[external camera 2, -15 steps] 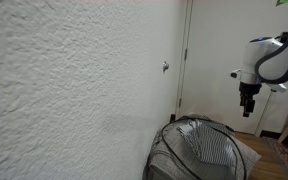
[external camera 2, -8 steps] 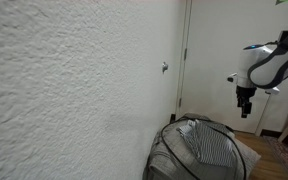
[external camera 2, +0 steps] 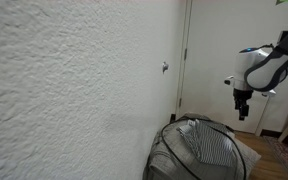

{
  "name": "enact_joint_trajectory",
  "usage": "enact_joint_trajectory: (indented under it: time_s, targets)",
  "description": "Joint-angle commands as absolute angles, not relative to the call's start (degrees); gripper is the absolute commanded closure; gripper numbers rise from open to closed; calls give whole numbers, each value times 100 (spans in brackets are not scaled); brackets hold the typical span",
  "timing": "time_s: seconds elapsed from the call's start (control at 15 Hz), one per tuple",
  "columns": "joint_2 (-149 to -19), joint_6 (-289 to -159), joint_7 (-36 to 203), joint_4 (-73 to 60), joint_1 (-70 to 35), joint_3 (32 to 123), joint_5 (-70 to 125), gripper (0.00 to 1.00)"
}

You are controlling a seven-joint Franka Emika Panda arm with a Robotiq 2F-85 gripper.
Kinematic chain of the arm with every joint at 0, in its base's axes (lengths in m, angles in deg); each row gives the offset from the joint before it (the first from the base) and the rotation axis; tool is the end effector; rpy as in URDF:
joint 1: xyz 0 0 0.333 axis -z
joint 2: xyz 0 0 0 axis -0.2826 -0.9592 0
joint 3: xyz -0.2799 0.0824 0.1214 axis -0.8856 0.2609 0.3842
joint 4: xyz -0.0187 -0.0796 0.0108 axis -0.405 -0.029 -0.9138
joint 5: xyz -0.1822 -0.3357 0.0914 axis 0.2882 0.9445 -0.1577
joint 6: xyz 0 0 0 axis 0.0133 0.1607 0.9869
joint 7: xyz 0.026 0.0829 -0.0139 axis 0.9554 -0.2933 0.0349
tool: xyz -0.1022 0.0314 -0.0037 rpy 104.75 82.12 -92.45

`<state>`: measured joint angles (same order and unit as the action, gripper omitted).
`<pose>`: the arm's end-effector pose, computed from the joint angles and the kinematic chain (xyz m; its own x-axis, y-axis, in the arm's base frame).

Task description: Untangle the wire

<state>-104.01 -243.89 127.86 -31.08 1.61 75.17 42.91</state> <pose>0.5371 -0.2365 0.1246 0.8366 0.5260 -0.1530 0.5455 -0.8258 0.1435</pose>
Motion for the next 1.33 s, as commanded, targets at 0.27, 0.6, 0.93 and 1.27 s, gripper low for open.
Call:
enact_joint_trajectory:
  time_s: [0.27,0.6,0.93,1.27]
  targets:
    - [-11230,-23975,13114,-2357,397,7835,4060,0]
    - [-11572,-23926,13084,-1886,423,7772,4116,0]
    - [-11938,-23742,13135,-1391,499,7763,4125,0]
    - [-12199,-23685,13215,-1107,478,7727,4166,0]
